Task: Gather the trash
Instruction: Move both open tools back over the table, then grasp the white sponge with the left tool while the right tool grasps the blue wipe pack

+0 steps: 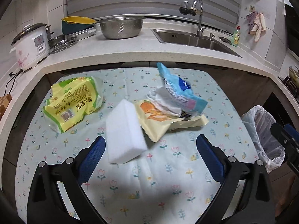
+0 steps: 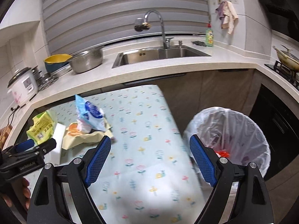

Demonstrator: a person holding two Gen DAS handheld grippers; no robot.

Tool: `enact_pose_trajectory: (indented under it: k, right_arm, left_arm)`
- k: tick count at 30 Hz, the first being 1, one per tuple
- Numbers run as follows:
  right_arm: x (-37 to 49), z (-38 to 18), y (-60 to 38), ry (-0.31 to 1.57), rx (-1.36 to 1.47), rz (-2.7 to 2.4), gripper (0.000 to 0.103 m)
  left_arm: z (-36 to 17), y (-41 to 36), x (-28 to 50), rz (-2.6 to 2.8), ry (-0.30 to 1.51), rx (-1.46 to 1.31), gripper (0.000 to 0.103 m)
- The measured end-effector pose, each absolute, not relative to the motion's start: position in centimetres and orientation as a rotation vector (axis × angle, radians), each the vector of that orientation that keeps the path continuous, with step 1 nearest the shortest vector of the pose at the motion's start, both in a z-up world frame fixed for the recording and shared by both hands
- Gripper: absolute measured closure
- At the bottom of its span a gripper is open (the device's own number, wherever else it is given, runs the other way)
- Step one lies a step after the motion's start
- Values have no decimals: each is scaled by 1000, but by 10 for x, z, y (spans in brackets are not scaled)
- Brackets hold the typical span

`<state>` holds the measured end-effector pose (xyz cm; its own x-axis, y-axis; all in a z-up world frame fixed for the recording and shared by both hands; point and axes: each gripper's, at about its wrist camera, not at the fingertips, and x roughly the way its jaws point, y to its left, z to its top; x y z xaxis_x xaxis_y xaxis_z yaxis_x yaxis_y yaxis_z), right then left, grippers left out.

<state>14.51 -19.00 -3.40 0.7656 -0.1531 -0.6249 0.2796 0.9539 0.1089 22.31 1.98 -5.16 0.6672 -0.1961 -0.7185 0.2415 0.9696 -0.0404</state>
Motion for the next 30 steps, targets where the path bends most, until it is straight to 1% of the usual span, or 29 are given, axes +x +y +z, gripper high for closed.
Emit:
enact_pose_trajectory:
  k: [10,23,24,25,27,28,30]
  right_arm:
    - [202,-47,-140,702,151,-150,20]
    - [273,-75,-105,750,115,-83,20]
    - [276,-77,-103,750,110,-80,20]
    - [280,-78,-102,752,104,-76,20]
    - [287,-82,-100,759,97,-73,20]
    - [290,-84,-100,761,96,-72,23]
    - [295,-86,-101,769,100,-67,29]
  left_arm:
    - [-89,49,248,-231,880,74,10]
    - [-118,48,273,-268,919,77,10]
    - [-119,48,274,-268,918,75,12]
    - [-119,48,275,-272,917,71,18]
    - [-121,50,279,-279,927,62,24]
    - [-121,52,280,-283,933,55,31]
    - [-120,55,282,-288,932,39,32]
